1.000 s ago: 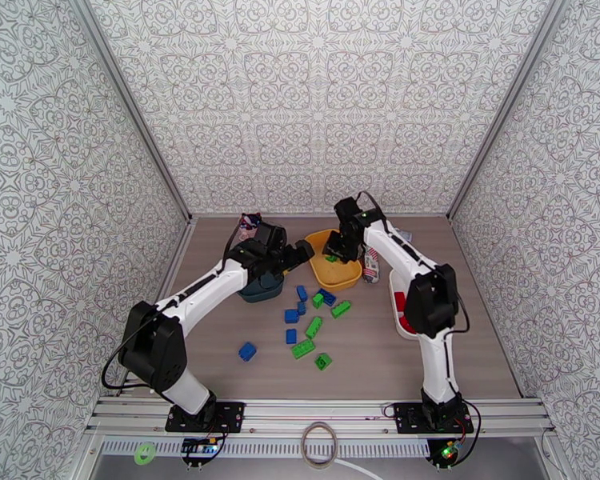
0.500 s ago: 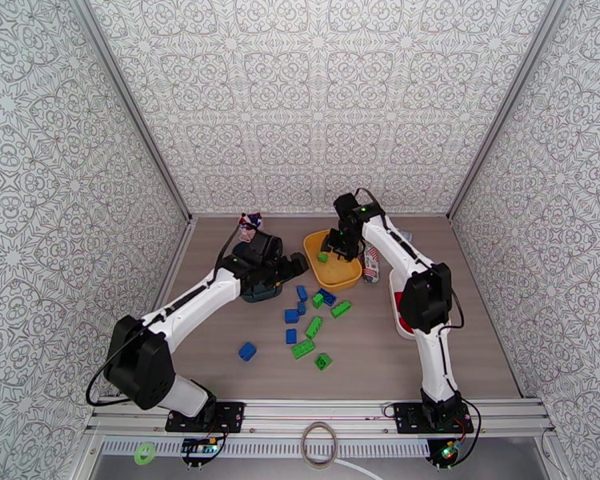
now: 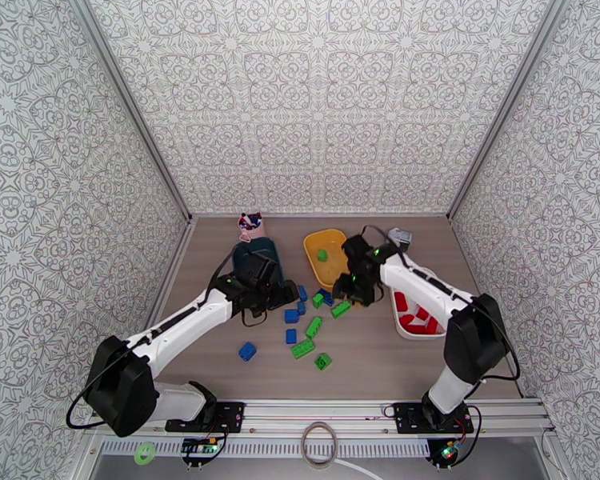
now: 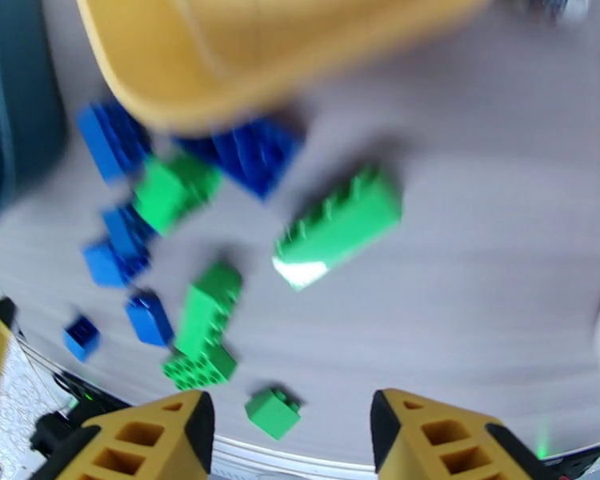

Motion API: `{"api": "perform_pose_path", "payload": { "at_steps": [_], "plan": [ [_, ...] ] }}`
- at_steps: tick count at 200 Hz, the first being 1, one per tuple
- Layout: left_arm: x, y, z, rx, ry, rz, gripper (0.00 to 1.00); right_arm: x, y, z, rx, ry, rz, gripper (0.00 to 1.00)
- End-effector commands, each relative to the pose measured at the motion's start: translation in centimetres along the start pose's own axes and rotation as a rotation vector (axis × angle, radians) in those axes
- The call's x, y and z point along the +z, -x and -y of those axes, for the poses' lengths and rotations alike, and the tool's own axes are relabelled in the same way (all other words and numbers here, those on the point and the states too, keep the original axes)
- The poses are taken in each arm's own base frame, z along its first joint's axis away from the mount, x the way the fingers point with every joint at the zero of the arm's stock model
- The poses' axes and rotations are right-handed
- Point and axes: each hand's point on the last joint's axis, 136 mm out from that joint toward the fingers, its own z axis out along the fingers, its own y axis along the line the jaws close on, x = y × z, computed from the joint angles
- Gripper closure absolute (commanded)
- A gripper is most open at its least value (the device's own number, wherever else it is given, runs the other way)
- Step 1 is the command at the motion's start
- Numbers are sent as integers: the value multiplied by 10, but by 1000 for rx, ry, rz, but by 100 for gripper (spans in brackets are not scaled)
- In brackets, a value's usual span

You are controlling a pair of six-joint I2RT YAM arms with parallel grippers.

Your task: Sort the legos into containers by color

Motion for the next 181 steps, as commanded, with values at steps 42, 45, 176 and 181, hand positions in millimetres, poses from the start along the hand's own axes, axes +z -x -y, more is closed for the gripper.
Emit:
{"api": "perform_pose_path", "payload": {
  "at_steps": [42,45,176,181],
  "plan": [
    [4,-47,-1,218,108,-90,18,26,-28,-9,65,83,-23,46],
    [4,-49,0,233,112,-95,18,26,-29,-8,65,81,-25,46],
    [77,-92,46,640,234,-297,41,-7,-59,54,145,41,38,48],
    [79,-92,46,642,240,-302,42,-8,-60,55,150,45,42,48]
  ]
}}
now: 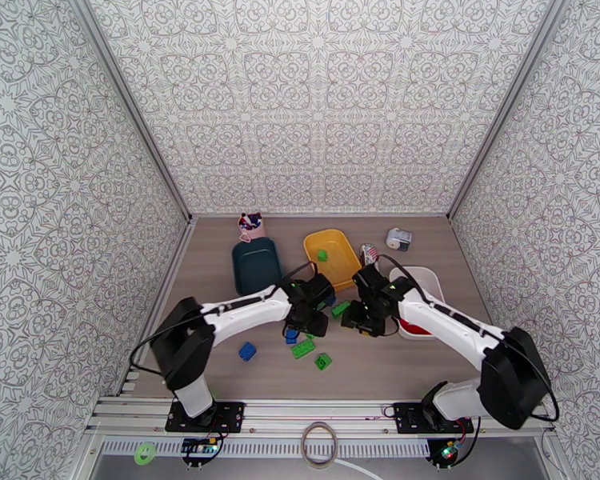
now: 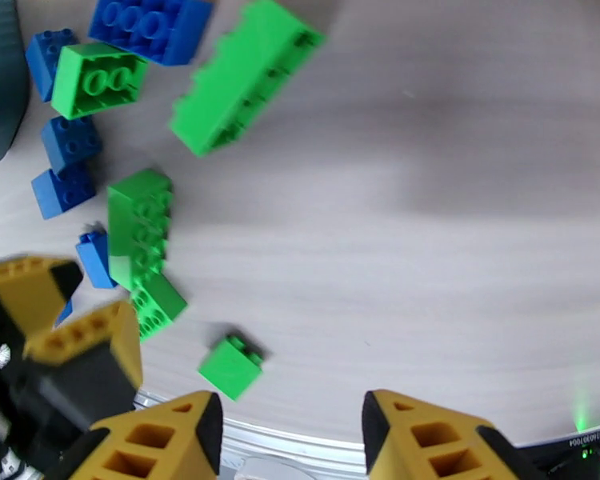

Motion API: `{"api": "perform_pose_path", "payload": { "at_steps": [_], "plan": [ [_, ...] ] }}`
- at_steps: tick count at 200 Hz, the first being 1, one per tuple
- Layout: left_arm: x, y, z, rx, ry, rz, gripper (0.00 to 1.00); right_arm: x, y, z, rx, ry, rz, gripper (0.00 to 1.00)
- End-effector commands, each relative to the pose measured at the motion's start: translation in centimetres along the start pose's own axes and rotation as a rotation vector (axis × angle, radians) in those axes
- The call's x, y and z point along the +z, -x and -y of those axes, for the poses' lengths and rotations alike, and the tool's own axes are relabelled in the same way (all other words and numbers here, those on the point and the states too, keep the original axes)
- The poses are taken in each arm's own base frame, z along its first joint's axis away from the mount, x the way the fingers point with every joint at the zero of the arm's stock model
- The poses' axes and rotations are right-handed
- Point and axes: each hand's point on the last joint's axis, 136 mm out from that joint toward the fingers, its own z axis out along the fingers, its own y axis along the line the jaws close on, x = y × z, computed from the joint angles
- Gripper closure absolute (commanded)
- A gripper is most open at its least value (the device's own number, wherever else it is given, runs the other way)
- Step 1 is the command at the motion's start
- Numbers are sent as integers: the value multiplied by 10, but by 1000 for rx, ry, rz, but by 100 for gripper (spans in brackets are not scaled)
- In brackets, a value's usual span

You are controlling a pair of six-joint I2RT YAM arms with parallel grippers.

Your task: Sort the legos into containers by color

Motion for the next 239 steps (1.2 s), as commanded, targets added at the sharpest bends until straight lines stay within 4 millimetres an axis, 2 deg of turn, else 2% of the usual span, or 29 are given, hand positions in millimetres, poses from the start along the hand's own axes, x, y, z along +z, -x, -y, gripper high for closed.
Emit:
{"api": "perform_pose_path", "payload": {
  "at_steps": [1,86,137,162,198,239],
  "plan": [
    [5,1,0,58,42,-28,42,-4,-5,15,46,-19,15,48],
    [23,7,7,76,56,-62,60,-14,-10,25,83,-9,48,48],
    [19,10,6,54,57,-49,72,-16,-7,24,83,-2,53,49],
    [6,14,7,43,38,-26,76,-17,-5,22,77,-1,53,49],
    [-25,25,9,8,-34,39,79,-18,-1,19,69,4,53,50],
    [-65,60,13,-84,-231,150,81,-19,6,10,58,15,54,51]
  ]
}}
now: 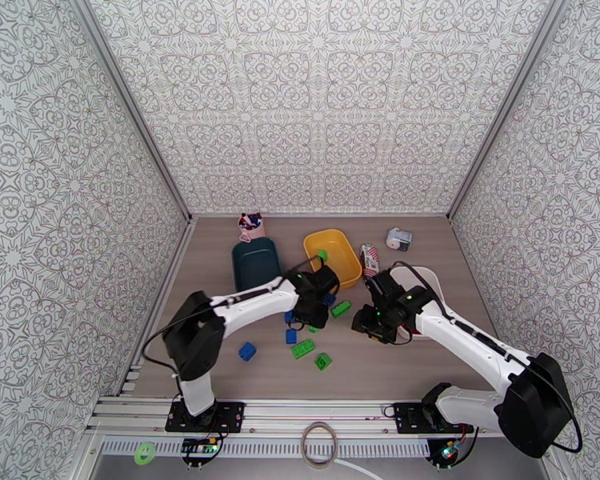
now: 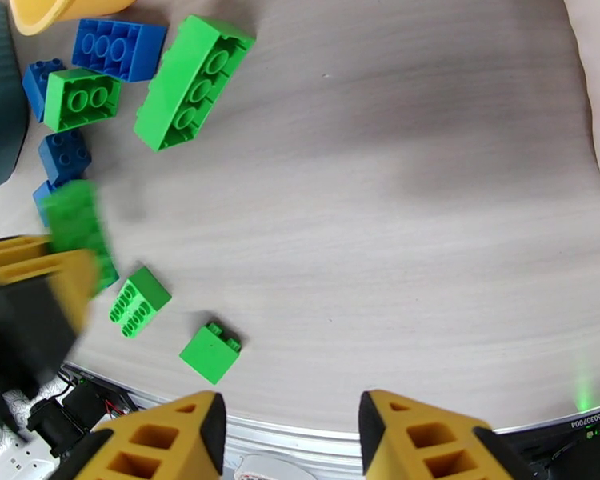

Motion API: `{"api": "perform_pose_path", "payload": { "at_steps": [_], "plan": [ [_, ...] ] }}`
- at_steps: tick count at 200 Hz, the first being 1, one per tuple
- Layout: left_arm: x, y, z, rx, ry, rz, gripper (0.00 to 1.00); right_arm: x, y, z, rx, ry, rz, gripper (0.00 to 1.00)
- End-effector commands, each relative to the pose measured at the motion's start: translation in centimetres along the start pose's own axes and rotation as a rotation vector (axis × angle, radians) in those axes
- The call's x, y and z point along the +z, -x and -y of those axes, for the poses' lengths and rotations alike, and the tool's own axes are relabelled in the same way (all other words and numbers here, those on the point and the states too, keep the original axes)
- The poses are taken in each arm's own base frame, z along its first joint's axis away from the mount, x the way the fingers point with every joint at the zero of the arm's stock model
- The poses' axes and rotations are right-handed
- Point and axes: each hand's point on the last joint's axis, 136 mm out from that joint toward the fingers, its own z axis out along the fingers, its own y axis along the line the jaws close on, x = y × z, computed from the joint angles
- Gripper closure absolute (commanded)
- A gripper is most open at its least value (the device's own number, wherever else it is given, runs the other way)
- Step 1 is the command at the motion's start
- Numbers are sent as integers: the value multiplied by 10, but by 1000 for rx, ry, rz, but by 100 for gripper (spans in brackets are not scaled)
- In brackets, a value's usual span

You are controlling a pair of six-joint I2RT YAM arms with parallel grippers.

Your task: Sort the legos into containers by color

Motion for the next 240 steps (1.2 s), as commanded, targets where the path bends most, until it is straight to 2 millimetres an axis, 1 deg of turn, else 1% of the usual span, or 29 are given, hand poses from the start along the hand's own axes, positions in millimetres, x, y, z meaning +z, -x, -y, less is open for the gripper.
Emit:
{"api": "perform_pose_path", "payload": {
  "at_steps": [1,16,25,28,44,77,99,118,137,146,162,175,189,205,219,222,228,240],
  "plan": [
    [-28,28,10,-68,-145,87,80,-6,9,-9,-12,12,12,51],
    [-41,47,10,-114,-216,130,80,-8,13,-14,-16,17,17,51],
    [-46,59,6,-147,-241,160,80,-9,15,-17,-19,23,22,51],
    [-48,62,9,-153,-273,157,79,-10,16,-18,-20,24,24,51],
    [-55,85,4,-206,-335,194,78,-11,19,-22,-22,29,29,51],
    [-61,136,-1,-282,-437,253,77,-17,25,-29,-24,37,43,51],
    [-59,167,1,-295,-468,272,74,-22,27,-30,-21,40,54,51],
    [-53,187,7,-288,-473,266,65,-26,27,-29,-19,40,60,51],
    [-51,198,8,-287,-455,268,45,-29,28,-26,-12,35,68,50],
    [-54,201,9,-281,-454,278,37,-30,27,-25,-12,34,71,49],
    [-62,201,8,-273,-441,294,30,-31,26,-21,-8,32,78,47],
    [-67,195,6,-264,-424,298,27,-31,24,-19,-7,31,78,46],
    [-74,187,2,-252,-387,307,27,-28,23,-17,-12,26,73,45],
    [-81,171,-4,-243,-333,313,27,-25,22,-16,-19,23,63,45],
    [-85,152,-10,-238,-280,310,26,-22,23,-19,-22,29,53,45],
    [-86,149,-16,-242,-251,318,26,-21,23,-19,-21,30,50,45],
    [-89,141,-19,-243,-222,324,25,-19,23,-21,-23,34,47,45],
    [-87,121,-26,-238,-167,312,25,-16,25,-24,-23,40,40,45]
  ]
}}
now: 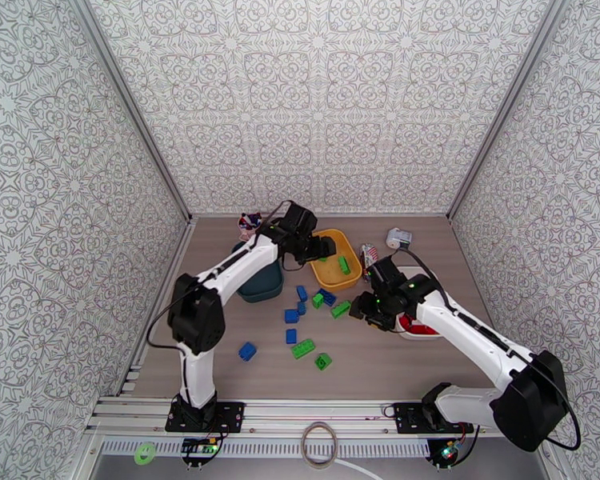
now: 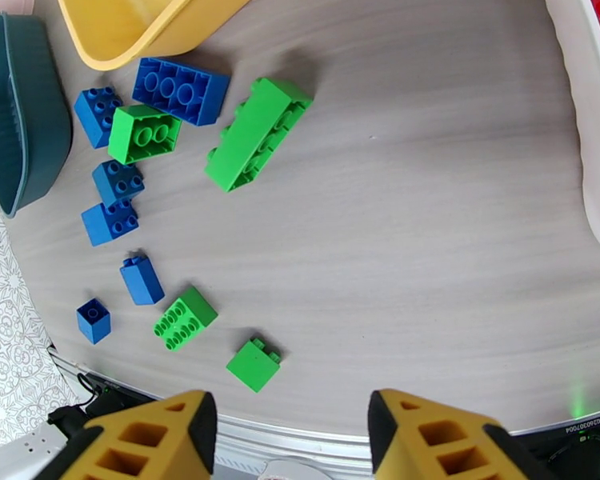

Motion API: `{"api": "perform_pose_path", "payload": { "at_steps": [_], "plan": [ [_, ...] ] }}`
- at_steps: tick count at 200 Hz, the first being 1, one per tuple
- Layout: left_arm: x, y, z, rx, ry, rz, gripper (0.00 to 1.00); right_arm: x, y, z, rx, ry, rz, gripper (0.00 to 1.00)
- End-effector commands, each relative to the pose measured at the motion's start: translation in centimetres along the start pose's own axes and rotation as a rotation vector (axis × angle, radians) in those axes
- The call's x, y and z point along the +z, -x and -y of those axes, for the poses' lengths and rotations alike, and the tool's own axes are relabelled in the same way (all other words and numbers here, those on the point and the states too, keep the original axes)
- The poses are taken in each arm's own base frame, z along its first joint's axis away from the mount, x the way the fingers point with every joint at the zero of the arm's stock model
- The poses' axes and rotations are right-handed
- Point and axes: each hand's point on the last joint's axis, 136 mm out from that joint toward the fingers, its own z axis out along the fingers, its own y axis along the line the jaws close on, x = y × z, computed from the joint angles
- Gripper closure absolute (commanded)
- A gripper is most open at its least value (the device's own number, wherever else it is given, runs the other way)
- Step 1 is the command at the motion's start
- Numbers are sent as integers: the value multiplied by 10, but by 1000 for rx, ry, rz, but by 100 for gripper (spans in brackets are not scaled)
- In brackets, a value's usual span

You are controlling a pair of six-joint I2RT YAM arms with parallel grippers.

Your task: Sort the legos into containers by color

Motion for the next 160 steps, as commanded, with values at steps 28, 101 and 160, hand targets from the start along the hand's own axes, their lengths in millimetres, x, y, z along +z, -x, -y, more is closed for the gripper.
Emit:
{"api": "perform_pose_path", "payload": {
  "at_steps": [28,101,160],
  "plan": [
    [-43,-66,-39,71,225,5,22,20,8,-11,-4,13,-39,45],
    [-66,-148,-83,6,326,-22,16,58,30,-35,64,44,-67,51],
    [-75,-173,-99,-48,346,-5,15,77,48,-45,139,18,-55,51]
  ]
}}
